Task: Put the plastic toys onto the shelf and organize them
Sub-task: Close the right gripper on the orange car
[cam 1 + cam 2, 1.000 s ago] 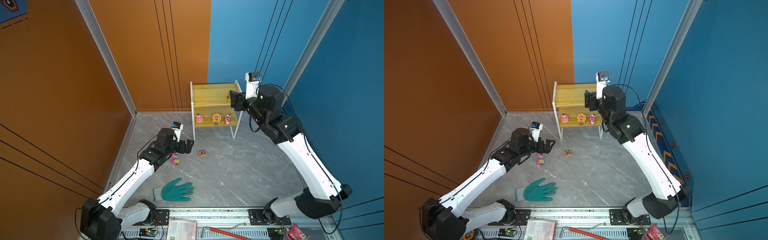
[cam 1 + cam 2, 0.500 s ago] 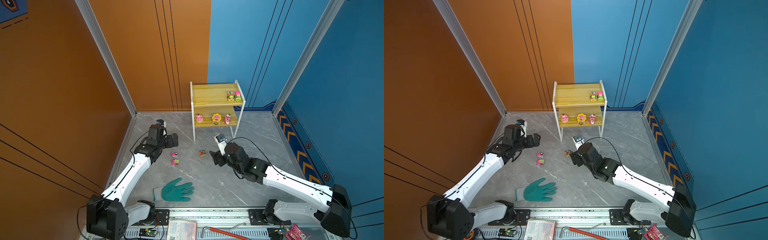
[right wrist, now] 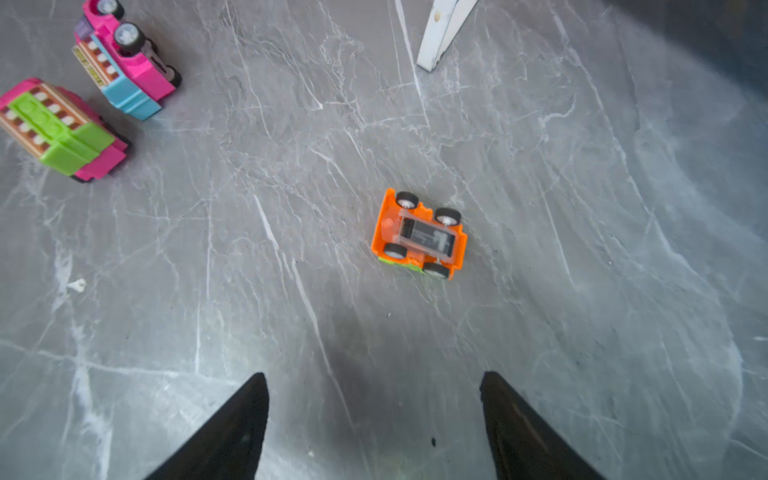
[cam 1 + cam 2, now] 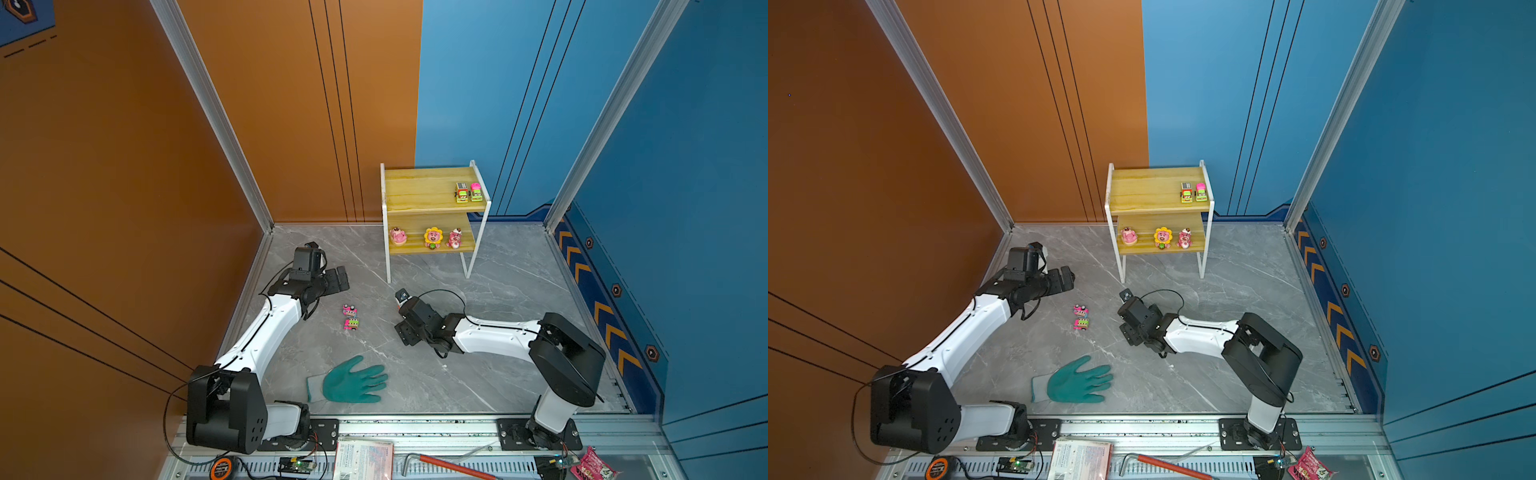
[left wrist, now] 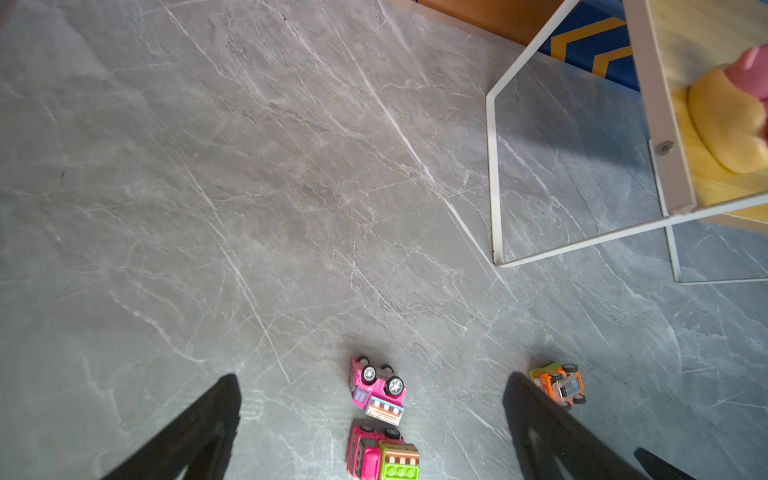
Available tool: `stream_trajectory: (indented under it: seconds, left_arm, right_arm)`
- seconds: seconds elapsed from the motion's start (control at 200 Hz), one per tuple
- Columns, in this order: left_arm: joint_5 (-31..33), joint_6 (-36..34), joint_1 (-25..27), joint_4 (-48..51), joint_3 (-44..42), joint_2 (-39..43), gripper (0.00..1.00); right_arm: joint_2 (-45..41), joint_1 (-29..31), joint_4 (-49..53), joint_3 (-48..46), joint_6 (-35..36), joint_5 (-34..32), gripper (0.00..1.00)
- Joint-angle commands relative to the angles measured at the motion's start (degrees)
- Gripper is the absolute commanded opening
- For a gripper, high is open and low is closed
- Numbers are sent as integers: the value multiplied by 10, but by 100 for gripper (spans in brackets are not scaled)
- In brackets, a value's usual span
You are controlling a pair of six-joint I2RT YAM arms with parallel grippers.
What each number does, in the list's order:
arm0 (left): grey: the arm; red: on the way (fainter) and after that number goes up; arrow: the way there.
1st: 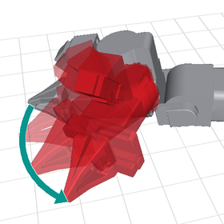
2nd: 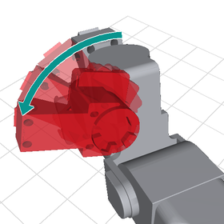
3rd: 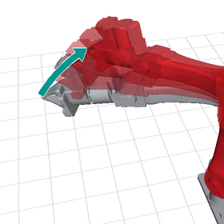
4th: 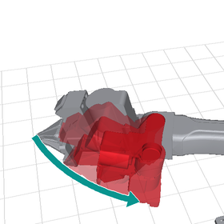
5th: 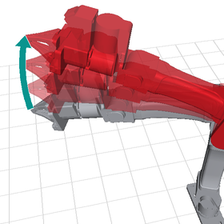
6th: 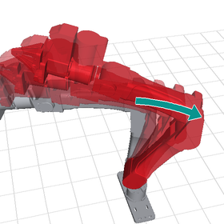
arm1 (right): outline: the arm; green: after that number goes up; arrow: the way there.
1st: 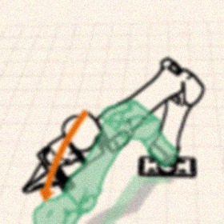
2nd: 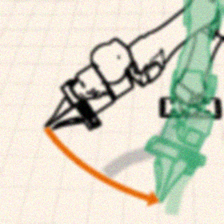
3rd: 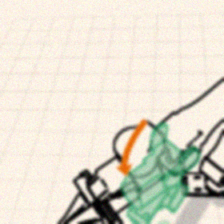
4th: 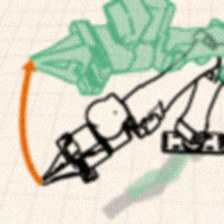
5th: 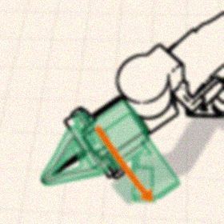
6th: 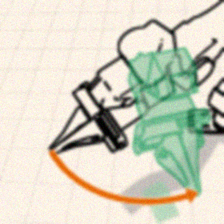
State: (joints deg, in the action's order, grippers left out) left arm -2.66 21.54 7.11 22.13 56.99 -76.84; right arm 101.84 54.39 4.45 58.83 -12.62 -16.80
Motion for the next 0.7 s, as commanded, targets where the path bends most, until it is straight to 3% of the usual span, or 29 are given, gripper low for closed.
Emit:
stream_trajectory:
  seconds: [0.0, 0.24, 0.691]
  left_arm:
    - [-36, 10, -6, 10, 16, -9, 99]
    - [-52, 16, -10, 5, 17, -12, 99]
    - [-72, 25, -16, -5, 16, -4, 99]
  right_arm:
    - [26, -5, -8, 45, -14, -53, 81]
    - [97, -21, 25, 107, -20, -88, 78]
    - [163, -23, 102, 183, -60, -111, 57]
